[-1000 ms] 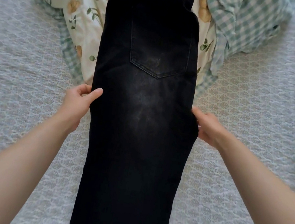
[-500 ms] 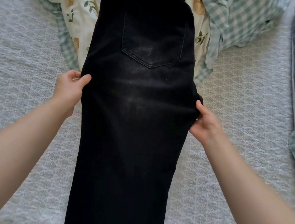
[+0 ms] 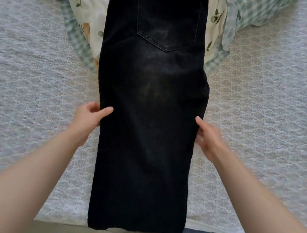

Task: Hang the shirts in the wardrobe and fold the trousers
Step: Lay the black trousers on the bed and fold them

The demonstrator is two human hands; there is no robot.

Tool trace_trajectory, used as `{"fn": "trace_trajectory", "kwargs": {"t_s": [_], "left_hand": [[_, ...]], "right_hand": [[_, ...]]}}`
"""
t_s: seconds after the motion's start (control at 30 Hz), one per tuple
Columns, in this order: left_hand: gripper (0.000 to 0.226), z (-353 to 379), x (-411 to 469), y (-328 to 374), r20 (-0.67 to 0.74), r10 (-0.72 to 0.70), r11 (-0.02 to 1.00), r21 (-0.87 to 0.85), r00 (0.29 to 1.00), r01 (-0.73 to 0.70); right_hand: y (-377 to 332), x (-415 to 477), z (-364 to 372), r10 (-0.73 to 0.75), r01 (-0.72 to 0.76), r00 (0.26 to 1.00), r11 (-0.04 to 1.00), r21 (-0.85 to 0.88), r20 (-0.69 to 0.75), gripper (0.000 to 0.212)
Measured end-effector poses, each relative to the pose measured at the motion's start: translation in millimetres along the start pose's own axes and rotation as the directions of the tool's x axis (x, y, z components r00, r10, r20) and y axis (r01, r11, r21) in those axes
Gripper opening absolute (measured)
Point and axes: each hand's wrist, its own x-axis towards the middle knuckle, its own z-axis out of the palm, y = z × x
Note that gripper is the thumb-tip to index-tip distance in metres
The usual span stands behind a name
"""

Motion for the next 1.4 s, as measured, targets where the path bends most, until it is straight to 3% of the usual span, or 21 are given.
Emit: {"fn": "trace_trajectory", "kwargs": {"t_s": [0.17, 0.3, 0.47, 0.63, 0.83, 1.0, 1.07, 1.2, 1.4], "left_hand": [[0.020, -4, -43, -52, 0.163, -0.096, 0.991, 0.111, 0.982, 0.079], [0.014, -9, -75, -89, 0.221, -0.159, 0.983, 0.122, 0.962, 0.134], [0.022, -23, -97, -114, 0.260, -0.264, 0.964, 0.081, 0.929, 0.251], [0.024, -32, -108, -120, 0.298, -0.270, 0.959, -0.001, 0.915, 0.283], [0.028, -25, -139, -152, 0.341, -0.278, 0.960, 0.098, 0.898, 0.261], [0.042, -24, -159, -168, 0.303, -0.251, 0.968, 0.074, 0.919, 0.239], [0.050, -26, -163, -171, 0.302, -0.273, 0.962, 0.079, 0.913, 0.262], [0.061, -30, -168, -180, 0.240, -0.327, 0.944, 0.123, 0.914, 0.305], [0.028, -29, -188, -199, 0.343, -0.320, 0.882, 0.449, 0.883, 0.145]], "right_hand": [[51, -40, -4, 0.011, -0.034, 0.996, 0.962, -0.270, -0.084, 0.025], [79, -82, 0, 0.096, -0.095, 0.995, 0.973, -0.210, -0.008, 0.019], [114, -114, -2, 0.241, -0.217, 0.970, 0.922, -0.320, 0.039, 0.023], [144, -131, -18, 0.122, -0.144, 0.989, 0.922, -0.358, -0.083, 0.024], [165, -144, -22, 0.062, -0.094, 0.993, 0.937, -0.336, -0.105, 0.020], [173, -155, -18, 0.007, -0.080, 0.984, 0.910, -0.408, -0.179, 0.049], [179, -155, -19, 0.039, -0.108, 0.987, 0.877, -0.468, -0.155, 0.045], [190, -158, -23, 0.136, -0.084, 0.990, 0.810, -0.580, 0.046, 0.036], [185, -165, -32, 0.102, -0.005, 0.985, 0.822, -0.569, 0.139, 0.029]]}}
